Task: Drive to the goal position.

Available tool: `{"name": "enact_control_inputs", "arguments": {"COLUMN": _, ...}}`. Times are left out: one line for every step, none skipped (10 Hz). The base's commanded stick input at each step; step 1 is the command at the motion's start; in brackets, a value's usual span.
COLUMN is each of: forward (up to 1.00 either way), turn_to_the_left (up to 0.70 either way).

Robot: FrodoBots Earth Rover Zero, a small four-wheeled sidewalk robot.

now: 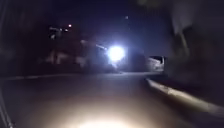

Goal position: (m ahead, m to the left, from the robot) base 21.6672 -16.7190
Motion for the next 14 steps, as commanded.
{"name": "enact_control_inputs", "arguments": {"forward": 0.7, "turn_to_the_left": 0.02}}
{"name": "enact_control_inputs", "arguments": {"forward": 0.7, "turn_to_the_left": 0.02}}
{"name": "enact_control_inputs", "arguments": {"forward": 0.7, "turn_to_the_left": 0.02}}
{"name": "enact_control_inputs", "arguments": {"forward": 0.7, "turn_to_the_left": 0.02}}
{"name": "enact_control_inputs", "arguments": {"forward": 0.7, "turn_to_the_left": 0.02}}
{"name": "enact_control_inputs", "arguments": {"forward": 0.7, "turn_to_the_left": 0.02}}
{"name": "enact_control_inputs", "arguments": {"forward": 0.7, "turn_to_the_left": -0.22}}
{"name": "enact_control_inputs", "arguments": {"forward": 0.7, "turn_to_the_left": -0.33}}
{"name": "enact_control_inputs", "arguments": {"forward": 0.7, "turn_to_the_left": -0.33}}
{"name": "enact_control_inputs", "arguments": {"forward": 0.7, "turn_to_the_left": -0.33}}
{"name": "enact_control_inputs", "arguments": {"forward": 0.7, "turn_to_the_left": -0.33}}
{"name": "enact_control_inputs", "arguments": {"forward": 0.7, "turn_to_the_left": -0.33}}
{"name": "enact_control_inputs", "arguments": {"forward": 0.7, "turn_to_the_left": -0.33}}
{"name": "enact_control_inputs", "arguments": {"forward": 0.7, "turn_to_the_left": -0.33}}
